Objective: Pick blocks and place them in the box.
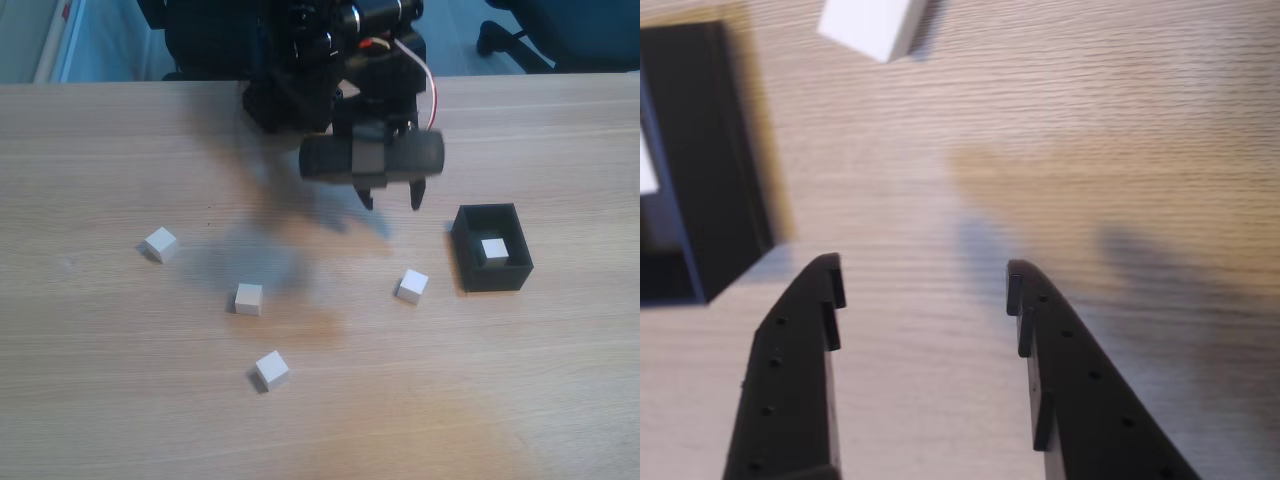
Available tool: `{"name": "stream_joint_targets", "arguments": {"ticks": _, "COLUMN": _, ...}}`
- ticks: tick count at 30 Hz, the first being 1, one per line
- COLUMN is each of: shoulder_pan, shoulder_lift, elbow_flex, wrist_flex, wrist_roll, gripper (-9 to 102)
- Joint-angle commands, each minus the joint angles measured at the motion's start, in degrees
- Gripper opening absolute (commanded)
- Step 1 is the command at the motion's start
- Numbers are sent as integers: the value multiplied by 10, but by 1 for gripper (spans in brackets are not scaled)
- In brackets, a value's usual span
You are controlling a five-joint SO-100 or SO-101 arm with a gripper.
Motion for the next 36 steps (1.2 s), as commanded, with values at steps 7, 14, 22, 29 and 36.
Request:
{"name": "stream_joint_targets", "arguments": {"ticks": 7, "shoulder_pan": 4, "shoulder_lift": -130, "elbow_flex": -85, "wrist_flex": -93, "wrist_roll": 43, "gripper": 19}}
{"name": "stream_joint_targets", "arguments": {"ticks": 14, "shoulder_pan": 4, "shoulder_lift": -184, "elbow_flex": -99, "wrist_flex": -103, "wrist_roll": 93, "gripper": 19}}
{"name": "stream_joint_targets", "arguments": {"ticks": 22, "shoulder_pan": -9, "shoulder_lift": -239, "elbow_flex": -149, "wrist_flex": -114, "wrist_roll": 112, "gripper": 19}}
{"name": "stream_joint_targets", "arguments": {"ticks": 29, "shoulder_pan": -18, "shoulder_lift": -272, "elbow_flex": -184, "wrist_flex": -112, "wrist_roll": 123, "gripper": 19}}
{"name": "stream_joint_targets", "arguments": {"ticks": 36, "shoulder_pan": -21, "shoulder_lift": -305, "elbow_flex": -211, "wrist_flex": -113, "wrist_roll": 125, "gripper": 19}}
